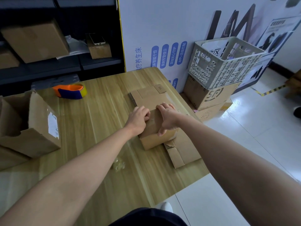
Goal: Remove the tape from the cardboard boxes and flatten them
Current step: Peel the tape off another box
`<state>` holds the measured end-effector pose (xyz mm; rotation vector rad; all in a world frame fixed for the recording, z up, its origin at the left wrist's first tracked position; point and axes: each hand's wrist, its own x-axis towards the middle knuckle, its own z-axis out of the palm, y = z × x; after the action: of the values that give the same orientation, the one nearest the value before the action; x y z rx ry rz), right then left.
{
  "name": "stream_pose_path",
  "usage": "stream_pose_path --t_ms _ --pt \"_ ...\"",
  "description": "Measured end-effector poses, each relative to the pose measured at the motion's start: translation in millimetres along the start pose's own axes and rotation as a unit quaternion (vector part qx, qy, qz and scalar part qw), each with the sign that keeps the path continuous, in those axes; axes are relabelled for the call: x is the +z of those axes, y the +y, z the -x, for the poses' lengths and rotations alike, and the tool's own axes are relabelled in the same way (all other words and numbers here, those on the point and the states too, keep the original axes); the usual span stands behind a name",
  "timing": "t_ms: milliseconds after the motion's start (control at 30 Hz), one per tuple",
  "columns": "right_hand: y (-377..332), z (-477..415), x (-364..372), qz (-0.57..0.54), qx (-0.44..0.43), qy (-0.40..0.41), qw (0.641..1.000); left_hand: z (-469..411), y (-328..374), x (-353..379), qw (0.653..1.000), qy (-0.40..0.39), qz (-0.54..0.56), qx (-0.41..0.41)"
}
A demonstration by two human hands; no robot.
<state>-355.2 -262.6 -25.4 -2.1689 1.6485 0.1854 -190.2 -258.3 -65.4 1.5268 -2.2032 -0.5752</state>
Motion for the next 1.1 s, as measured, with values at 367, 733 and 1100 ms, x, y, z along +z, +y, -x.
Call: stream_pose_path --t_ms 367,733,1100 --pt "-3 -6 -2 0.020 0.017 -0.016 1.000 26 -7 -6 0.958 0.009 0.279 -0.057" --pt "-9 -3 -3 0.025 0.034 -0.015 0.999 57 -28 -25 0.754 0.153 0.549 -0.326" --pt "-29 1 -1 0.136 0.006 -0.068 0.988 66 -24 -24 0.748 -0.096 0.548 -0.361"
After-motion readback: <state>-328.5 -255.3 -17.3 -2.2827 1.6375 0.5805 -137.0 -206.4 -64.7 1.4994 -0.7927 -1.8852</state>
